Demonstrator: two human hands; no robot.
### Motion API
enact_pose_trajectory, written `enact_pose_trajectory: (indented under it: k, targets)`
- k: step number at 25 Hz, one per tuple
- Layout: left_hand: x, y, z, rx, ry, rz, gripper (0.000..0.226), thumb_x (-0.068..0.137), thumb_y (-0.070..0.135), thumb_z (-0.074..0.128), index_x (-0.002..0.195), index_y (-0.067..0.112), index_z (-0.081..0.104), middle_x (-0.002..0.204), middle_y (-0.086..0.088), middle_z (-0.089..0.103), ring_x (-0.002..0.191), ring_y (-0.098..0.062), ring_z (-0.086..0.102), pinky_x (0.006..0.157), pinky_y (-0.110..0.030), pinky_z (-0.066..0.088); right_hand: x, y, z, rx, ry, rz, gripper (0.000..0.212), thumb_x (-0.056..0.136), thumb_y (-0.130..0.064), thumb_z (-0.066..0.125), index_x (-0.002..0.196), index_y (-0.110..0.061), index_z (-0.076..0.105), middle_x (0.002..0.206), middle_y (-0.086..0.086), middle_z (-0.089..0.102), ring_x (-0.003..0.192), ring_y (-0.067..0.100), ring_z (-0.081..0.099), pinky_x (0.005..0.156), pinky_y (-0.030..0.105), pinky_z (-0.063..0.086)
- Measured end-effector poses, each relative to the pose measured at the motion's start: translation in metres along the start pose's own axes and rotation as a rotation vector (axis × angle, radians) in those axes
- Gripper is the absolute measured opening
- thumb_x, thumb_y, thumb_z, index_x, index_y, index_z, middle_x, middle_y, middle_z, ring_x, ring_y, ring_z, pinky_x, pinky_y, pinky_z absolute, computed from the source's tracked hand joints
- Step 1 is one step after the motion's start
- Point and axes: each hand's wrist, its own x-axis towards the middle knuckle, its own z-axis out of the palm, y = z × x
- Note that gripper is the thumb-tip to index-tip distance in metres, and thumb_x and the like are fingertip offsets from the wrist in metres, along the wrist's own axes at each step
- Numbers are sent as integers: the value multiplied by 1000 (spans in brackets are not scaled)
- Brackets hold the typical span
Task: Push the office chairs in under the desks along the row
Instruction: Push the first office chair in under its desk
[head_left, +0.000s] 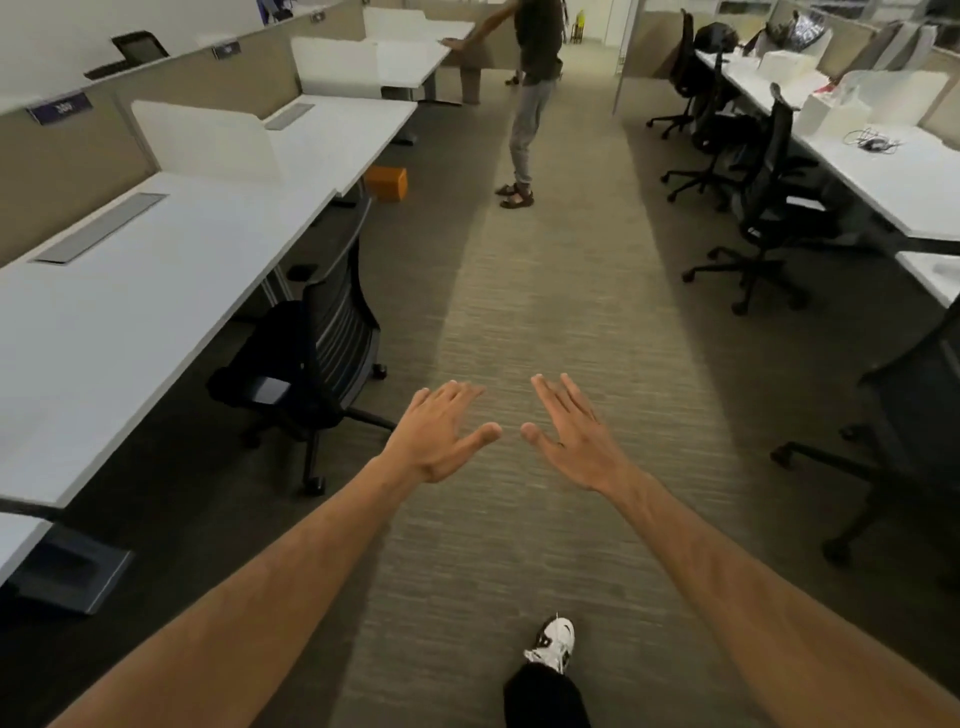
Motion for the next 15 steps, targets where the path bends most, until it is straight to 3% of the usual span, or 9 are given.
enact_pose_trajectory:
  k: [4, 7, 15]
  targets:
    - [92, -34, -8, -12, 18, -106, 104, 84, 92, 13, 158, 21, 34, 162, -2, 37, 151, -17, 26, 123, -48, 18, 119, 46, -19, 18, -67, -100, 90, 91, -74, 23, 161, -20, 9, 169, -1, 11, 154, 16, -8, 123, 37, -2]
    - [147, -60, -15, -2, 36, -192, 98, 88, 88, 17, 158, 23, 33, 163, 0, 36, 153, -17, 23, 123, -48, 17, 203, 69, -33, 19, -90, -186, 96, 87, -83, 15, 161, -22, 9, 169, -2, 11, 154, 15, -8, 125, 43, 2]
    - [264, -155, -26, -20, 79, -382, 91, 93, 83, 24, 159, 22, 31, 164, -1, 34, 153, -16, 22, 124, -47, 16, 407, 84, -22, 31, -185, -343, 102, 83, -91, 9, 161, -25, 10, 168, -6, 11, 153, 11, -8, 125, 44, 3]
